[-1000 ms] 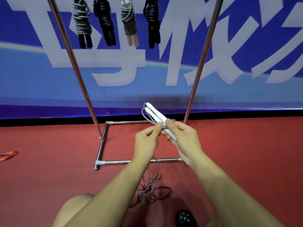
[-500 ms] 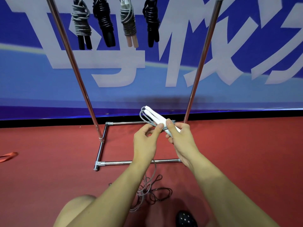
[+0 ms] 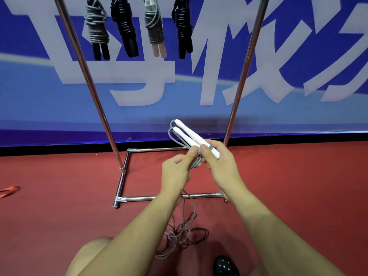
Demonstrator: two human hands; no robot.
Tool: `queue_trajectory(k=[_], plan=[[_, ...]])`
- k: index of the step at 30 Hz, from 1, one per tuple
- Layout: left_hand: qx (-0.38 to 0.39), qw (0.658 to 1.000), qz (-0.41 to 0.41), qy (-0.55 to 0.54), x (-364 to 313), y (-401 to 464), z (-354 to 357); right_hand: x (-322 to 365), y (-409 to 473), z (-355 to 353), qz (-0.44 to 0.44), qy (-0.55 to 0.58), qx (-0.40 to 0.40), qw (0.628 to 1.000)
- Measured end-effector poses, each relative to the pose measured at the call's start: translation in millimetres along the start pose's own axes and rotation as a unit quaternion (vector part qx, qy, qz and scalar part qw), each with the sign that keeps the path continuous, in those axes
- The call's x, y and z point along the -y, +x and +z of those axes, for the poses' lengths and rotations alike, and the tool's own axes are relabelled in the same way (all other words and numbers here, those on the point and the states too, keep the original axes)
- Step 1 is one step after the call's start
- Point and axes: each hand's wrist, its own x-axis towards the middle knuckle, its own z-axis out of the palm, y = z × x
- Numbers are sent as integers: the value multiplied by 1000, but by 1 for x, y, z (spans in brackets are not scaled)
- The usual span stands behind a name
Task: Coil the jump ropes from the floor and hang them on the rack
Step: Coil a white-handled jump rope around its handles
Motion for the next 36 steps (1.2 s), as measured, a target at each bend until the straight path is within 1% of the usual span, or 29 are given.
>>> queue_trajectory(k=[5, 7, 9, 11, 13, 17, 23, 28, 30, 33, 34, 36], plan=[[-20, 997, 49, 47, -1, 1, -3, 2, 3, -7, -19, -42, 41, 998], [-8, 996, 61, 57, 0, 1, -4, 0, 3, -11, -18, -70, 64, 995], [1, 996, 63, 66, 3, 1, -6, -3, 3, -12, -4, -73, 83, 994], [13, 995, 59, 76, 3, 1, -6, -6, 3, -13, 1, -77, 83, 994], [38, 994, 47, 86, 3, 1, -6, -8, 5, -16, -8, -87, 72, 994], [87, 993, -5, 84, 3, 1, -8, -12, 9, -18, -8, -97, 49, 994], [104, 984, -3, 145, 5, 2, -13, -13, 15, -24, -13, -114, 24, 993], [122, 986, -60, 97, 5, 4, -13, -13, 14, -27, -13, -138, 29, 990], [106, 987, -56, 111, 3, 4, -12, -13, 13, -26, -33, -165, 27, 985], [71, 981, -13, 180, 0, 4, -13, -14, 11, -25, -89, -233, 52, 967], [64, 981, -10, 181, -2, 4, -13, -15, 11, -25, -108, -252, 68, 959], [55, 989, -29, 133, -6, 3, -14, -19, 11, -23, -145, -281, 105, 943]])
